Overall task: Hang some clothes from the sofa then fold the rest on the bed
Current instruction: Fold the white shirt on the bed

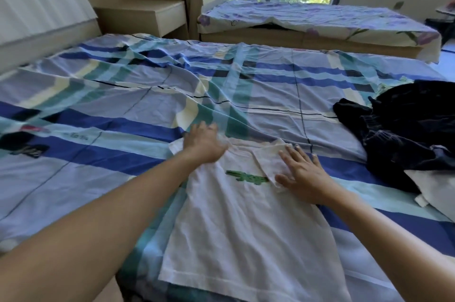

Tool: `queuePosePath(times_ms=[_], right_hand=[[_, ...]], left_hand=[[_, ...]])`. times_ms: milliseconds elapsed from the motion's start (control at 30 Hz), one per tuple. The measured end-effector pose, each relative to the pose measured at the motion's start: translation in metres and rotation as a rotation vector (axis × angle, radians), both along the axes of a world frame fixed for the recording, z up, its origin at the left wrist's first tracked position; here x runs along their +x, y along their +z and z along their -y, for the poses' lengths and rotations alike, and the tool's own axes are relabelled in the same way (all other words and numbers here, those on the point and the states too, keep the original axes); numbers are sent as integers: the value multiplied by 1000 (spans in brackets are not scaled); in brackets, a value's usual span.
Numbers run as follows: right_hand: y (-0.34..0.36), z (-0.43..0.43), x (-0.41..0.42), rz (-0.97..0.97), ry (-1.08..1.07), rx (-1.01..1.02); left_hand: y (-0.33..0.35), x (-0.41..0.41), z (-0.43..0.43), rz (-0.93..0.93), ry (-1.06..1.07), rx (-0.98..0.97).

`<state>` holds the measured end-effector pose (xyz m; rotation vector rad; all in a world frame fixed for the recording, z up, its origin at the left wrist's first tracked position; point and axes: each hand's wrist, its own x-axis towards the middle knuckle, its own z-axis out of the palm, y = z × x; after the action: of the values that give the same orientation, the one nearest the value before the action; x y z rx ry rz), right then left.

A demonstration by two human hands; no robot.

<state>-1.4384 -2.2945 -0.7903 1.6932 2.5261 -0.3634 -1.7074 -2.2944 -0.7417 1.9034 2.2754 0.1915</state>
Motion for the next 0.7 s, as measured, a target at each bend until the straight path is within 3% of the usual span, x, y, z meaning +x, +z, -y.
queuePosePath(times_ms=[167, 267, 433, 700], right_hand=[[11, 20, -28, -138, 148, 0], [10, 34, -43, -152, 245, -29], [11, 37, -77, -215, 307, -71], [3, 43, -96, -188, 325, -150]], left_hand=[[-11, -79, 13, 236, 425, -90], [-24, -87, 27, 591, 535, -237], [-28, -83, 25, 951, 417, -99], [-5, -73, 15, 1023, 449, 31]])
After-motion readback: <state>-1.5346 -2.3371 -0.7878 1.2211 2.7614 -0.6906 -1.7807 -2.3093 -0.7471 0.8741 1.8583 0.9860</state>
